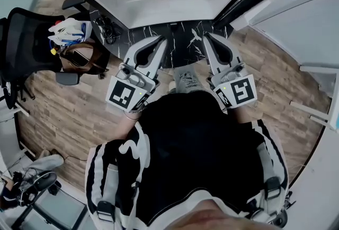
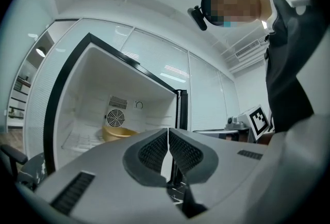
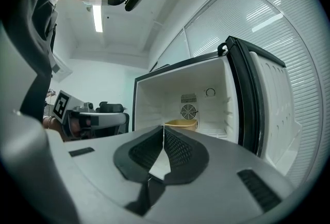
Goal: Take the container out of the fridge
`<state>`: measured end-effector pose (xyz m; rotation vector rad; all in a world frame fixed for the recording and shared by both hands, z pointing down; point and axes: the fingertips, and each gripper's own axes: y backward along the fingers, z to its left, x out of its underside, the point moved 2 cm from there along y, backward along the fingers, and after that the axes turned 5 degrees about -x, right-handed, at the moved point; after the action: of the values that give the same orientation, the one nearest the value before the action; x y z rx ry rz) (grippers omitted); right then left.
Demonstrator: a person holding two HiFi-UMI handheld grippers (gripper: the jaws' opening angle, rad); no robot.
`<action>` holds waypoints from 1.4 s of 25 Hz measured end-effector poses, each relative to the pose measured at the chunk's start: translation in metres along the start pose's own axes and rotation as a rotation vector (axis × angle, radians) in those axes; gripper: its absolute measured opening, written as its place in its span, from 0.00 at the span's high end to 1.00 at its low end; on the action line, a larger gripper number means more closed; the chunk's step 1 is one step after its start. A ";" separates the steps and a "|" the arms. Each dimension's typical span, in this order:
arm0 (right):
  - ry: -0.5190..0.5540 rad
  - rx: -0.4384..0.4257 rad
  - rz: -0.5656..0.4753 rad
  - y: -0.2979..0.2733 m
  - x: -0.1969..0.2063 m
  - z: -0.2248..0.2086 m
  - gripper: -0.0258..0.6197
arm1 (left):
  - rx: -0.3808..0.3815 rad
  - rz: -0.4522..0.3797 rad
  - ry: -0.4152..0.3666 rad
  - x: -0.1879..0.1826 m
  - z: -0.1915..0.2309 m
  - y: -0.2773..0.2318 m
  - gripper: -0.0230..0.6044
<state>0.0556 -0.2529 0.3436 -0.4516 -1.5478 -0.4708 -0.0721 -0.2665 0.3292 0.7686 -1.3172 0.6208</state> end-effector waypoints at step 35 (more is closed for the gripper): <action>-0.017 -0.077 0.036 -0.040 0.009 -0.035 0.79 | -0.141 0.042 -0.011 0.015 0.043 -0.026 0.79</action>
<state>0.0625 -0.3058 0.3521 -0.5427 -1.5395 -0.5008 -0.0756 -0.3164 0.3441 0.6315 -1.3750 0.5514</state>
